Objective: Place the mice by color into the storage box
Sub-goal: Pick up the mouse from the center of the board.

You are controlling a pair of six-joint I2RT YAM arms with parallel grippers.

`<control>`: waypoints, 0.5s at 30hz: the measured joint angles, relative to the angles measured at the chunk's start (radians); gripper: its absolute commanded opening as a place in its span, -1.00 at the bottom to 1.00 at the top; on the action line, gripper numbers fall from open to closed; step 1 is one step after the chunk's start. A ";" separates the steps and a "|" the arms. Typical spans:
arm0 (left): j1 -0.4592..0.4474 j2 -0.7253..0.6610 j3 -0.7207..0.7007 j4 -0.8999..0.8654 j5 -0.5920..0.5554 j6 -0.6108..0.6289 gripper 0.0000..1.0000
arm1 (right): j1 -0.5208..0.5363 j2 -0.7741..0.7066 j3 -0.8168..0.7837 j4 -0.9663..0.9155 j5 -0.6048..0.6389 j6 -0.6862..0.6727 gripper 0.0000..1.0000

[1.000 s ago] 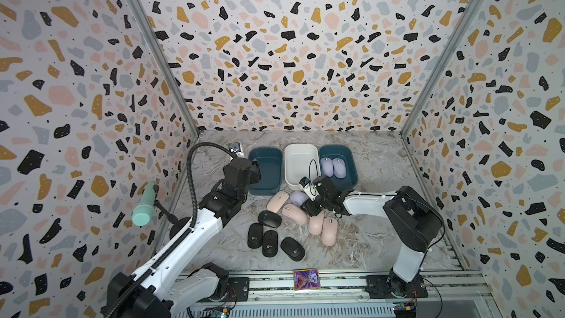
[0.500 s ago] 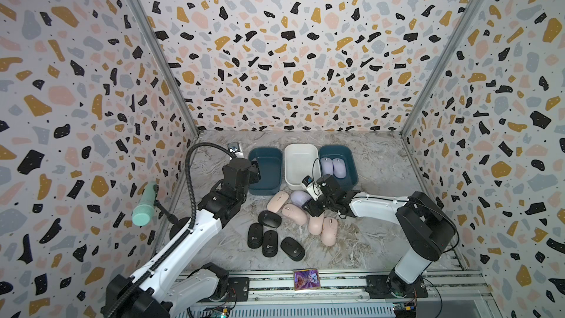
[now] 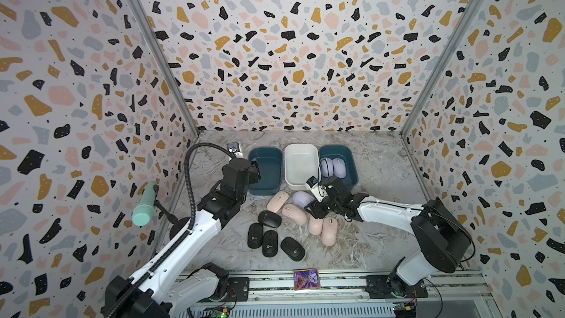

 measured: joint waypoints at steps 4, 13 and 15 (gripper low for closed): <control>0.000 -0.001 0.000 0.000 0.000 0.001 0.46 | 0.007 -0.041 -0.002 -0.019 -0.005 0.017 0.07; 0.000 0.010 0.000 0.001 0.004 0.000 0.46 | 0.014 -0.165 -0.024 -0.035 0.003 0.043 0.07; 0.000 0.013 0.000 0.000 0.005 0.000 0.46 | 0.014 -0.182 -0.024 -0.042 0.014 0.047 0.07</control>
